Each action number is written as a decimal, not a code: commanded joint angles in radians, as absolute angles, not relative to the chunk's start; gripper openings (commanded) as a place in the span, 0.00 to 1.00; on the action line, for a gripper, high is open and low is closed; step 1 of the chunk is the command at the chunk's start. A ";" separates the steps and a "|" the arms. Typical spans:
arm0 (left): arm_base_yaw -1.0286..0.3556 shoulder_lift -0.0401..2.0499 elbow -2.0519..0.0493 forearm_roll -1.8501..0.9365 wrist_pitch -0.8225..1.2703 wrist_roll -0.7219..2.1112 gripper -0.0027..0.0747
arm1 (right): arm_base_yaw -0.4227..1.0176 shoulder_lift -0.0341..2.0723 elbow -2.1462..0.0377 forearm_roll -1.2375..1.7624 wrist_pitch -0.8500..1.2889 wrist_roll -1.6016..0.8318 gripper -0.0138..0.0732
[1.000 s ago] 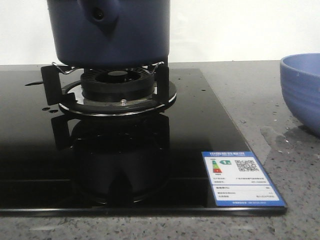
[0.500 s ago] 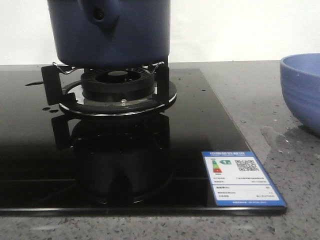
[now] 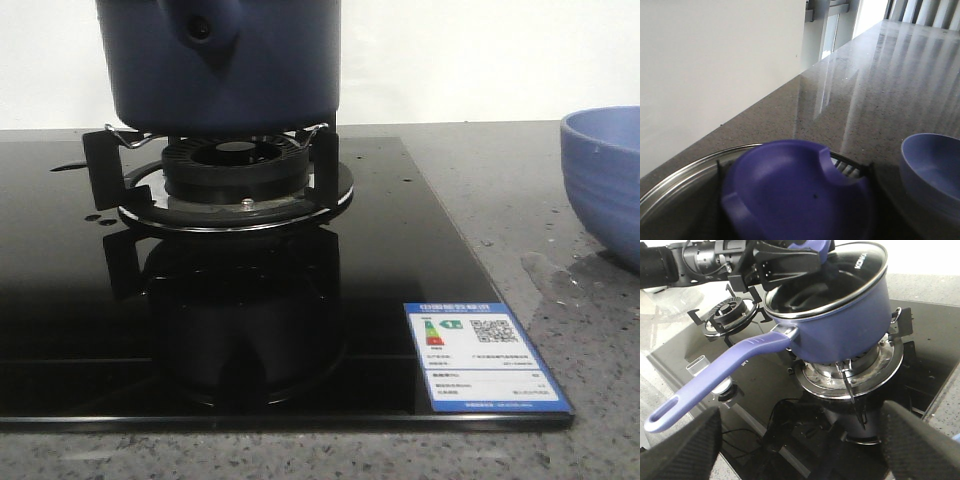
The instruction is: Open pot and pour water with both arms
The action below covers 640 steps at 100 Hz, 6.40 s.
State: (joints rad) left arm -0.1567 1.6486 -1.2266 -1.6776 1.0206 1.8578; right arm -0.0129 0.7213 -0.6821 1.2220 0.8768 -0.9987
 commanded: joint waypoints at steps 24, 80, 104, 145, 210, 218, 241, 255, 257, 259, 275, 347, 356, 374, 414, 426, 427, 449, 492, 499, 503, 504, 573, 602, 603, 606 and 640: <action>-0.050 1.423 -1.286 -1.742 1.052 1.733 0.37 | -0.012 0.735 -0.717 1.282 0.762 -0.962 0.82; 0.054 0.943 -1.000 -1.594 0.749 1.511 0.37 | -0.113 0.904 -0.956 0.640 0.788 -0.373 0.82; -0.011 0.860 -0.866 -1.651 0.696 1.511 0.37 | -0.178 0.991 -0.974 0.241 1.011 -0.116 0.78; -0.032 0.815 -0.865 -1.660 0.673 1.513 0.37 | -0.191 1.216 -0.914 0.330 0.925 -0.116 0.62; -0.032 0.776 -0.867 -1.658 0.619 1.514 0.37 | -0.185 1.273 -1.013 0.400 0.969 -0.147 0.08; -0.032 0.776 -0.867 -1.658 0.616 1.514 0.37 | -0.169 1.273 -1.081 0.405 0.999 -0.147 0.09; -0.032 0.776 -0.867 -1.658 0.607 1.514 0.37 | -0.055 1.288 -1.351 0.411 1.074 -0.146 0.09; -0.032 0.776 -0.867 -1.658 0.605 1.514 0.37 | 0.026 1.365 -1.553 0.411 1.150 -0.127 0.09; -0.032 0.776 -0.867 -1.658 0.604 1.514 0.37 | 0.037 1.380 -1.586 0.411 1.161 -0.125 0.09; -0.032 0.776 -0.867 -1.658 0.603 1.514 0.37 | 0.052 1.403 -1.619 0.411 1.173 -0.122 0.09; -0.032 0.776 -0.867 -1.658 0.582 1.514 0.37 | 0.124 1.538 -1.853 0.411 1.219 -0.101 0.09; -0.044 0.776 -0.867 -1.658 0.559 1.514 0.37 | 0.404 1.835 -2.243 0.099 0.970 -0.093 0.09; -0.044 0.776 -0.867 -1.658 0.555 1.514 0.37 | 0.434 1.835 -2.243 -0.017 0.918 -0.093 0.09; -0.044 0.776 -0.867 -1.656 0.538 1.514 0.37 | 0.494 1.835 -2.243 -0.242 0.859 -0.093 0.09; -0.079 0.776 -0.867 -1.648 0.506 1.514 0.37 | 0.572 1.884 -2.243 -0.477 0.827 -0.093 0.09; -0.089 0.776 -0.867 -1.648 0.499 1.514 0.37 | 0.601 1.904 -2.243 -0.581 0.827 -0.060 0.09; -0.093 0.776 -0.867 -1.648 0.495 1.514 0.37 | 0.606 1.906 -2.243 -0.589 0.827 -0.054 0.09; -0.147 0.776 -0.867 -1.593 0.445 1.514 0.37 | 0.664 1.913 -2.243 -0.816 0.821 0.000 0.11; -0.216 0.776 -0.867 -1.577 0.345 1.515 0.37 | 0.779 1.913 -2.243 -1.262 0.824 0.127 0.11; -0.220 0.776 -0.867 -1.577 0.343 1.515 0.37 | 0.797 1.913 -2.243 -1.337 0.826 0.154 0.11; -0.220 0.776 -0.867 -1.577 0.343 1.515 0.37 | 0.804 1.913 -2.243 -1.395 0.828 0.174 0.11; -0.220 0.776 -0.867 -1.577 0.343 1.515 0.37 | 0.807 1.913 -2.243 -1.404 0.828 0.177 0.11; -0.266 0.776 -0.867 -1.551 0.302 1.515 0.37 | 0.837 1.912 -2.245 -1.226 1.062 0.312 0.11; -0.287 0.776 -0.867 -1.551 0.298 1.515 0.37 | 0.747 1.906 -2.323 -0.896 1.220 0.310 0.11; -0.287 0.776 -0.867 -1.551 0.298 1.515 0.37 | 0.743 1.903 -2.336 -0.869 1.221 0.310 0.11; -0.287 0.778 -0.867 -1.551 0.298 1.515 0.37 | 0.722 1.899 -2.361 -0.810 1.226 0.310 0.11; -0.319 0.806 -0.868 -1.554 0.301 1.526 0.37 | 0.347 1.822 -2.492 0.017 1.317 0.235 0.11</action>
State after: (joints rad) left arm -0.3001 0.7967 -0.8318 -1.5175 0.3052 1.5206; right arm 0.4326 1.8923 -2.4702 -0.1516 1.2774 0.2618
